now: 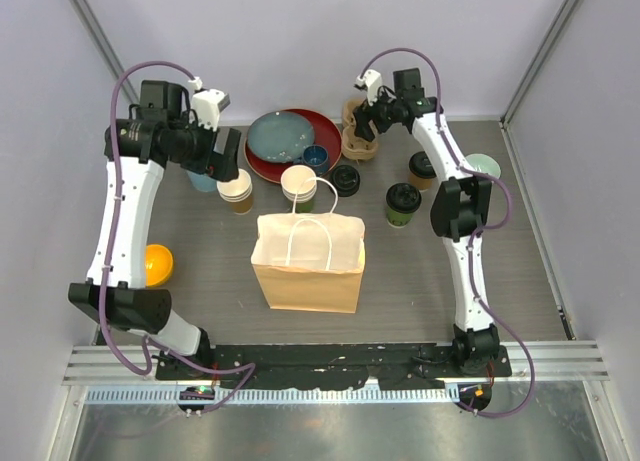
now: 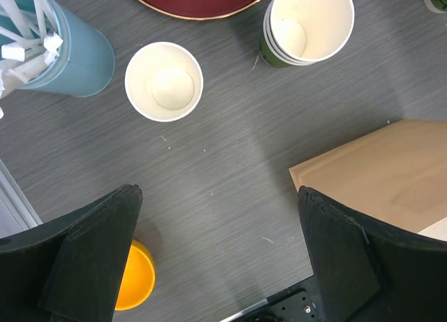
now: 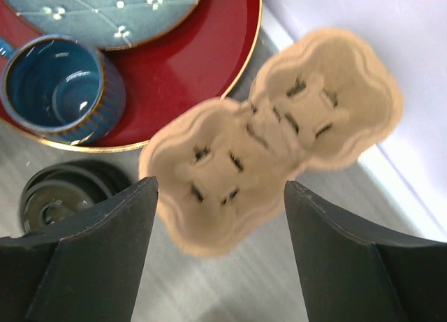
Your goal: Pack the takeout coffee
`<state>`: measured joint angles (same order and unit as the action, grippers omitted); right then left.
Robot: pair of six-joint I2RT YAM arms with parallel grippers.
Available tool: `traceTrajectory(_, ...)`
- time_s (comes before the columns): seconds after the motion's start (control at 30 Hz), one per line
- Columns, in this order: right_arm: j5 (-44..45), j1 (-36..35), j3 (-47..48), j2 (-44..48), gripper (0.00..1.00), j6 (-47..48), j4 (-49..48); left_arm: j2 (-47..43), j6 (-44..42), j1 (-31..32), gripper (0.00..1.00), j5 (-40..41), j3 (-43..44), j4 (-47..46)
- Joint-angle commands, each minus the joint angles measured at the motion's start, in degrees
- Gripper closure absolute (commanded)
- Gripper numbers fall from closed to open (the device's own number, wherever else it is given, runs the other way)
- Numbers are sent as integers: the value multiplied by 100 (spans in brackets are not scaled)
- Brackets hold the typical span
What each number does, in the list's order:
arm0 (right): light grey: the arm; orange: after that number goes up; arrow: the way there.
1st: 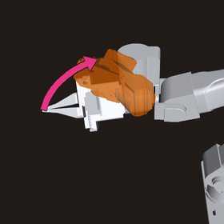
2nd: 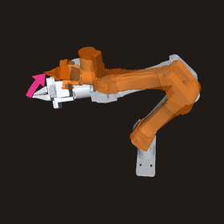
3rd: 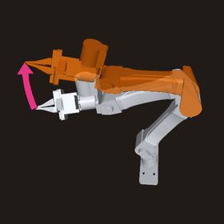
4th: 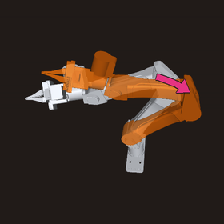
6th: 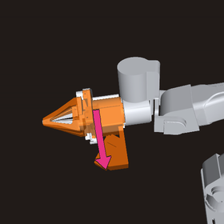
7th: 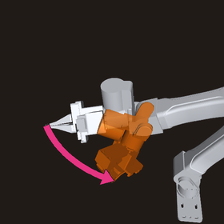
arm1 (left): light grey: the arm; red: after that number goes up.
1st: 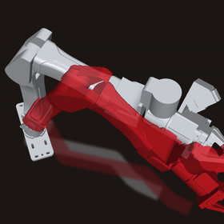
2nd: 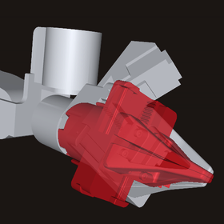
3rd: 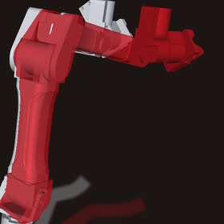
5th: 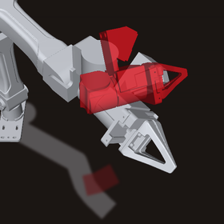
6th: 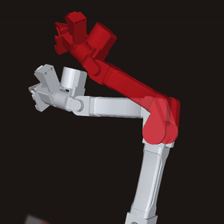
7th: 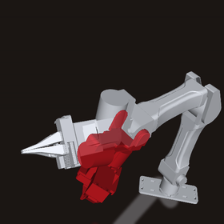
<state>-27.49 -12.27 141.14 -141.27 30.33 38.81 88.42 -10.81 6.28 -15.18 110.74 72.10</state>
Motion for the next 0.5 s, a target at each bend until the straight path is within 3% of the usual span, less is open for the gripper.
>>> traceTrajectory(0.0, -661, -29, 861, -479, 20, 483, -769, 174, 26, -13, 0, -152, 114, -275)
traceTrajectory(0.17, -513, -29, 950, -928, 20, 44, -1270, 298, 0, -13, 1, -152, 97, -275)
traceTrajectory(0.27, -468, -47, 1082, -1147, 26, -105, -1463, 333, -26, -13, 1, -196, 44, -249)
traceTrajectory(0.4, -416, -100, 1074, -1271, 54, -106, -1587, 360, -62, -13, 2, -213, 9, -240)
traceTrajectory(0.47, -398, -109, 1073, -1289, 56, -97, -1587, 351, -62, -13, 2, -213, 27, -205)
